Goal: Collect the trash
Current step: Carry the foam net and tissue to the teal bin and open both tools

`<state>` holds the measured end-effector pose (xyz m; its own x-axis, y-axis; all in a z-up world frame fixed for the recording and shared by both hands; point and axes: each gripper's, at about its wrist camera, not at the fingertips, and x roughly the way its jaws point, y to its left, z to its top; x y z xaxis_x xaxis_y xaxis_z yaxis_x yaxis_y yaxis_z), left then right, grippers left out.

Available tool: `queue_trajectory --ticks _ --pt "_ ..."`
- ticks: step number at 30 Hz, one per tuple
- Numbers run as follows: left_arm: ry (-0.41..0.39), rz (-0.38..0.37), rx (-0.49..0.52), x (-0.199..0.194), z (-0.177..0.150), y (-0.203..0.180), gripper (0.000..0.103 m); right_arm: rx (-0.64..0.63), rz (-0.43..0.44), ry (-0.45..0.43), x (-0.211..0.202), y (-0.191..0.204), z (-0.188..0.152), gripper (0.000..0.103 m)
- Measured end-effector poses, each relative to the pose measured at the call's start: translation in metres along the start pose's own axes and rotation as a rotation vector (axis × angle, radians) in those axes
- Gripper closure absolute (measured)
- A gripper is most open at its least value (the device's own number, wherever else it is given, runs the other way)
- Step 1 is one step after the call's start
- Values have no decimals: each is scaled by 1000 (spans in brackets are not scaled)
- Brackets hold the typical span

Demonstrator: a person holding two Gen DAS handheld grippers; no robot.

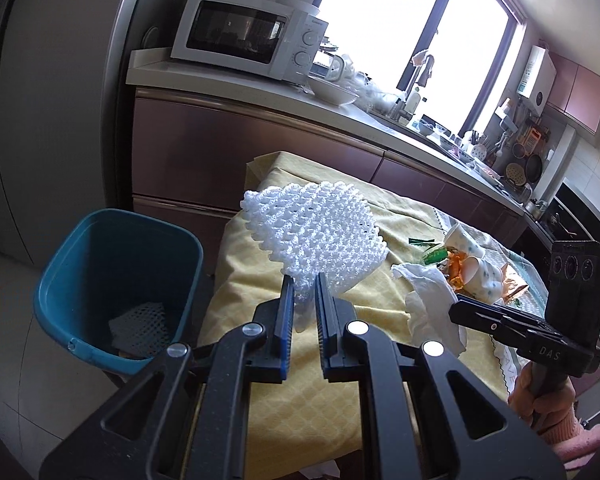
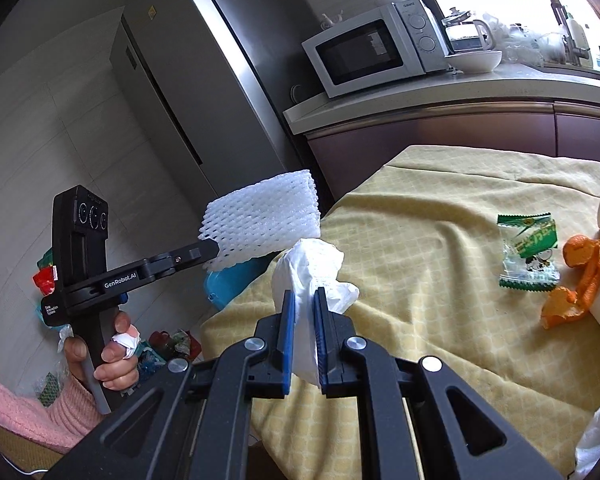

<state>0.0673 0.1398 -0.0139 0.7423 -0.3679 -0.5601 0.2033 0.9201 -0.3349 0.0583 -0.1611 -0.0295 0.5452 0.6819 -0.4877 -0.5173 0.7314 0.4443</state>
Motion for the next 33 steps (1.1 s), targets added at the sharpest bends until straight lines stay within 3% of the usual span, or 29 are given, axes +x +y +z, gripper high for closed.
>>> queue_trajectory --ticks 21,33 --pt "-62 189 -112 -44 -4 73 92 -88 113 60 72 42 37 94" --pt "-46 307 -166 -46 -8 120 92 -106 148 104 122 64 58 94"
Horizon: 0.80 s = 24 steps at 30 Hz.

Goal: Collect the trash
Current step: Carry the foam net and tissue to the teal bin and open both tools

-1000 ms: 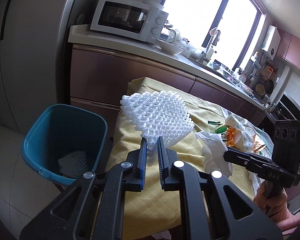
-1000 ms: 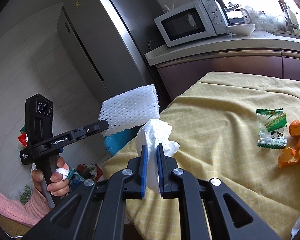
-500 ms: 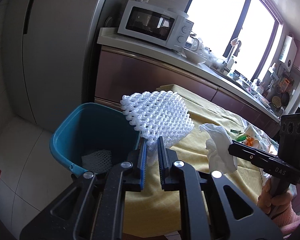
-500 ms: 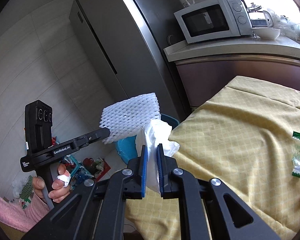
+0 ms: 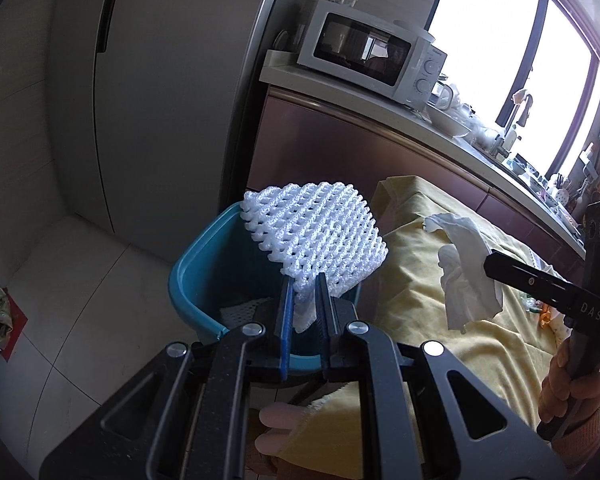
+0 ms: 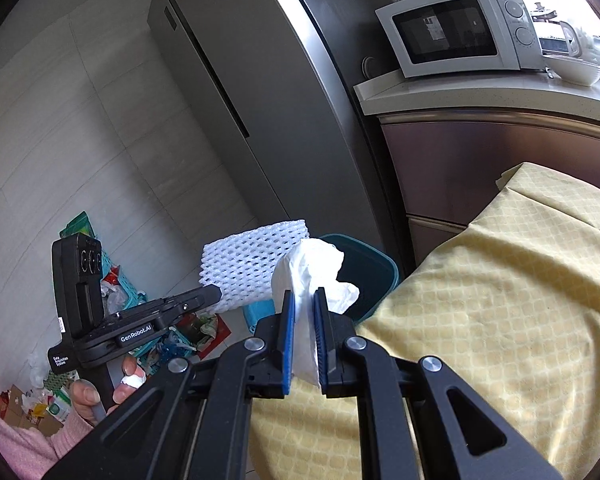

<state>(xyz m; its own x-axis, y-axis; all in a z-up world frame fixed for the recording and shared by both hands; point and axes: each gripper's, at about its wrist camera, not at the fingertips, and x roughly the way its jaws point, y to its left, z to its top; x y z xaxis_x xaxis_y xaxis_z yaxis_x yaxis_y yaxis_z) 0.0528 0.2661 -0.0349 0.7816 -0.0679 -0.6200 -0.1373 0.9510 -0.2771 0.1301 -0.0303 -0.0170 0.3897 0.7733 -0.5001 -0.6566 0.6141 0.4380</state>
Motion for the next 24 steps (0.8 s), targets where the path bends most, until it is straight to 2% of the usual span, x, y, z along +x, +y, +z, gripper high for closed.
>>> queue_trajectory --ticks 10,24 --pt "41 71 -16 25 -3 14 92 6 -5 62 44 8 18 93" --pt "97 143 -12 63 -5 23 89 25 -46 189 110 10 18 91"
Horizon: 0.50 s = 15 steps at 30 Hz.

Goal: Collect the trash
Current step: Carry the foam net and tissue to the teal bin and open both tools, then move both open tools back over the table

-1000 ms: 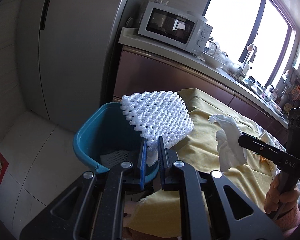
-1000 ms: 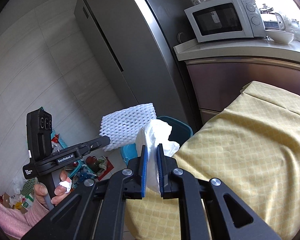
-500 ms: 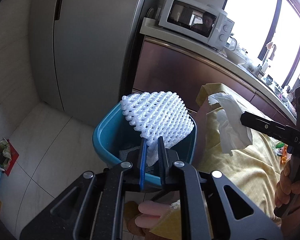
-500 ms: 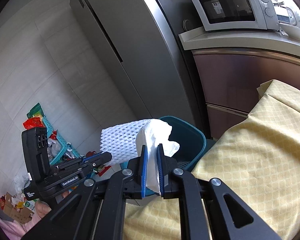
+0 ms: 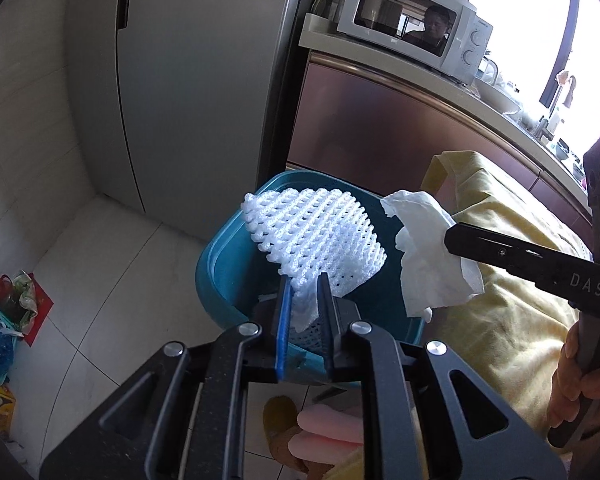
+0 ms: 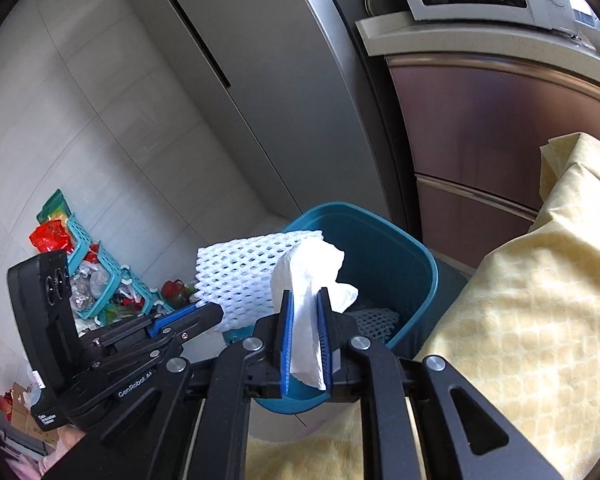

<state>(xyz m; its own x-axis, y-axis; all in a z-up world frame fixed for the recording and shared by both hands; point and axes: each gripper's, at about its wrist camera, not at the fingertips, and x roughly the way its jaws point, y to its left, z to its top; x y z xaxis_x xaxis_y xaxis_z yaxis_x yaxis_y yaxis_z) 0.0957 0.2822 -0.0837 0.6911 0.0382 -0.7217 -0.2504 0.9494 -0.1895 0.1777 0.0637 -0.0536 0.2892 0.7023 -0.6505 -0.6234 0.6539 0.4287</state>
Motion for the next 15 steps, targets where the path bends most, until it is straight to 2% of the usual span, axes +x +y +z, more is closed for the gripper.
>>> queue_trajectory --ticks 6,9,10,15 --pt "31 9 -3 18 -1 0 89 26 -29 57 22 0 2 88" --pt "33 -3 -7 24 -1 -2 89 33 -41 61 25 0 4 84" --pt "34 -7 -7 25 -2 -2 86 35 -43 63 26 0 4 82" --pt "33 -32 -14 29 -5 -3 85 46 -46 58 26 -4 2 81"
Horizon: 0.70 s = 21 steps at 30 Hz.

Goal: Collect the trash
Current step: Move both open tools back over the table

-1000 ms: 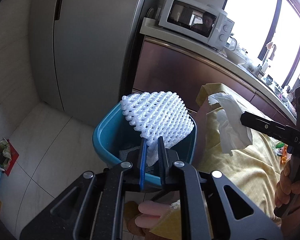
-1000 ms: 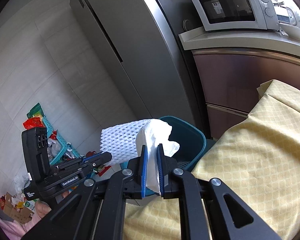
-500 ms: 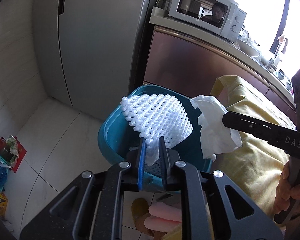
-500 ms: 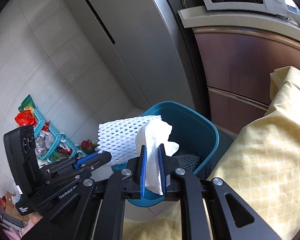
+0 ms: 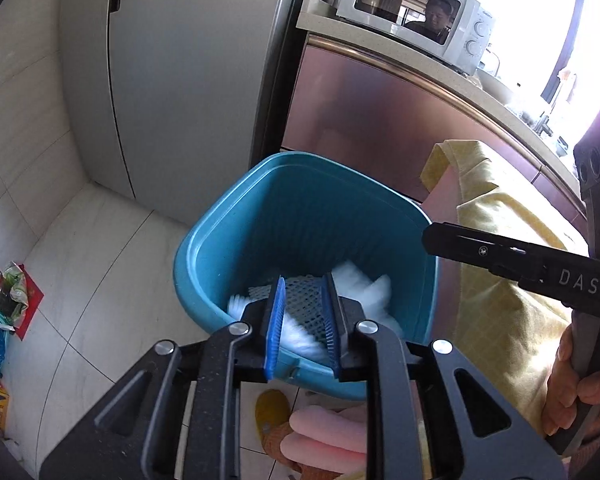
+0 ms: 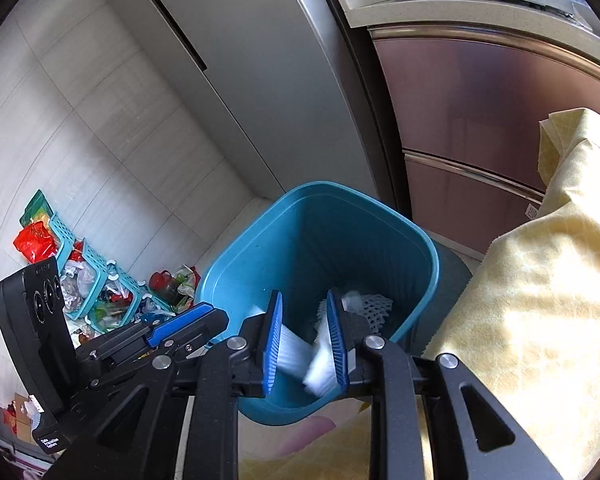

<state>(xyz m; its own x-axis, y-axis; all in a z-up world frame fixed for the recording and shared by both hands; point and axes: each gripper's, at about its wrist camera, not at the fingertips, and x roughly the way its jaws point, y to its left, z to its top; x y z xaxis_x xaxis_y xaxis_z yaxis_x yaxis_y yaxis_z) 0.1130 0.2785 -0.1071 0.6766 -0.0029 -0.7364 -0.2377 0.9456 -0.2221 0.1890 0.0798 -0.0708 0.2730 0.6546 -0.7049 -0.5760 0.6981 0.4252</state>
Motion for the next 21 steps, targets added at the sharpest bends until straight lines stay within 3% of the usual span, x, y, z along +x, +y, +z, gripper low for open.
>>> queue_trajectory --ticks 8,16,21 --pt "-64 -54 44 -19 -2 -18 76 -10 13 -49 -30 -7 -14 80" --pt "-141 -135 148 -50 -4 -61 58 -56 -3 -176 -98 -9 -42 70" --pt "-178 -215 247 -69 -9 -102 54 -52 -37 -256 -146 -20 -65 68"
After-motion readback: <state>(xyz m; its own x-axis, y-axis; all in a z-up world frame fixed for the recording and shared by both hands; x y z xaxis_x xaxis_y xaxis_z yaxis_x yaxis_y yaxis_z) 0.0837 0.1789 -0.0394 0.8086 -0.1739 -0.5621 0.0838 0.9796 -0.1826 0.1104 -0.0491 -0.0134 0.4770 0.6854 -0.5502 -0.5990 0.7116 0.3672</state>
